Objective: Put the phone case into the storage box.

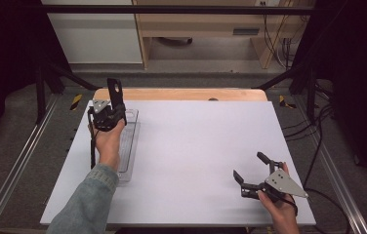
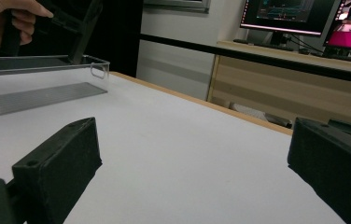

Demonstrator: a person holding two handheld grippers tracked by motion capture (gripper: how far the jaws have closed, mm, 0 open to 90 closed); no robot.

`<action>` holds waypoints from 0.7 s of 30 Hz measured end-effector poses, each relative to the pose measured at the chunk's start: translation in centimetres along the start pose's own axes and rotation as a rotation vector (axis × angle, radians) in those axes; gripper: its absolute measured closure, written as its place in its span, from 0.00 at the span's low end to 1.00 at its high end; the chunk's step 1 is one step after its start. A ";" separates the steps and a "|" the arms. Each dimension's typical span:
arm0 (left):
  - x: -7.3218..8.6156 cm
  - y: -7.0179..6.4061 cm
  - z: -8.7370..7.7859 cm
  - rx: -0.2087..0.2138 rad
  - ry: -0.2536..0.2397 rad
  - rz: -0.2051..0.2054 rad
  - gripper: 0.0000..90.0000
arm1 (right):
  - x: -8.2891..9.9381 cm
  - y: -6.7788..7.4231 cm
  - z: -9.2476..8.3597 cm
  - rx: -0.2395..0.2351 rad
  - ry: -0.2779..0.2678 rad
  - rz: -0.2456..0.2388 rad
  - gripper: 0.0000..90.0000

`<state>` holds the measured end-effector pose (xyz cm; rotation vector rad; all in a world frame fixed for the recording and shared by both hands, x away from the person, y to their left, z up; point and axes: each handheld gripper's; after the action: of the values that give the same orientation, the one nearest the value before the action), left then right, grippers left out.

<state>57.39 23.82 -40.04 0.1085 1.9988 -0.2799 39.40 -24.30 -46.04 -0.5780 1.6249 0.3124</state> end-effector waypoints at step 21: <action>0.7 0.4 0.7 0.006 0.038 -0.023 0.95 | 0.0 0.0 0.0 0.001 0.001 0.001 0.03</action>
<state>57.80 23.95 -40.98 0.0958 2.0378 -0.3006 39.41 -24.32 -46.03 -0.5773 1.6264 0.3119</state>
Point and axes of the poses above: each handheld gripper's, and its own axes: z roughly forward along the jaws, x roughly out of its underside, y roughly to its left, and after that the axes turned 5 degrees about y, right-handed
